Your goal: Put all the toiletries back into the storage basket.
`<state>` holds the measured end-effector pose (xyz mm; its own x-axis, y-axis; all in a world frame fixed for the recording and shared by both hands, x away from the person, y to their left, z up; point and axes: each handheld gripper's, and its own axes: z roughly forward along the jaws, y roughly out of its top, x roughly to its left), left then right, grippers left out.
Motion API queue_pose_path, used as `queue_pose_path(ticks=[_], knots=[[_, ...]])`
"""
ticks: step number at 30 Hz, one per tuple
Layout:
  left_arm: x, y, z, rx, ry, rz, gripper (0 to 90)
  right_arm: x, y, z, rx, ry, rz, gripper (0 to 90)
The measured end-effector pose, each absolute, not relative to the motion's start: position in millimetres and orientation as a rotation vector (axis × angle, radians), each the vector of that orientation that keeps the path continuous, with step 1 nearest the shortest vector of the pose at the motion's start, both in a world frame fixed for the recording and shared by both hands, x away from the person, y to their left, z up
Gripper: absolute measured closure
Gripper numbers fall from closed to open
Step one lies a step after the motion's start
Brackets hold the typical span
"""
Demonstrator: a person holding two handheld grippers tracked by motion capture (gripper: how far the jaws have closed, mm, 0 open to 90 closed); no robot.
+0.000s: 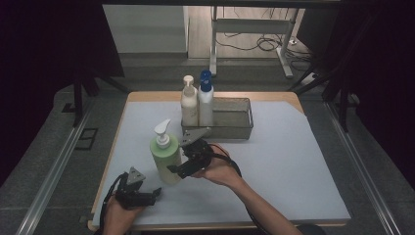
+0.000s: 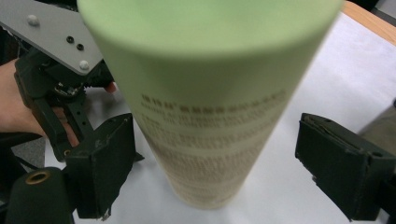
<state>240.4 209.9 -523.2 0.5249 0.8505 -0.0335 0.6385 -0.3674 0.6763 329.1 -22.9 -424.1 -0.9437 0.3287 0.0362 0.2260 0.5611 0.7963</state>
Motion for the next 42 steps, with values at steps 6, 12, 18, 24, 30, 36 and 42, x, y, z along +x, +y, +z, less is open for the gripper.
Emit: queue_pose_path(ticks=[6,12,18,24,30,36,42], knots=[[240.4,209.9,-523.3,2.125,1.204,0.428,12.0,328.1,-13.2,-425.9,0.465,2.671,1.330,11.9],[240.4,209.9,-523.3,2.124,1.204,0.429,12.1,329.1,-7.2,-428.1,0.481,2.673,1.320,11.5],[240.4,209.9,-523.3,2.124,1.204,0.428,12.0,330.4,-1.4,-429.7,0.484,2.673,1.314,10.3],[240.4,209.9,-523.3,2.124,1.204,0.428,12.0,331.7,3.2,-432.0,0.480,2.665,1.313,9.6],[240.5,209.9,-523.4,2.124,1.204,0.428,12.0,332.3,8.5,-434.8,0.479,2.662,1.294,9.4],[240.5,209.9,-523.4,2.123,1.204,0.427,12.1,330.2,13.3,-435.9,0.492,2.651,1.260,11.2],[240.5,209.9,-523.4,2.123,1.204,0.427,12.0,327.3,13.0,-435.5,0.511,2.639,1.254,11.8]])
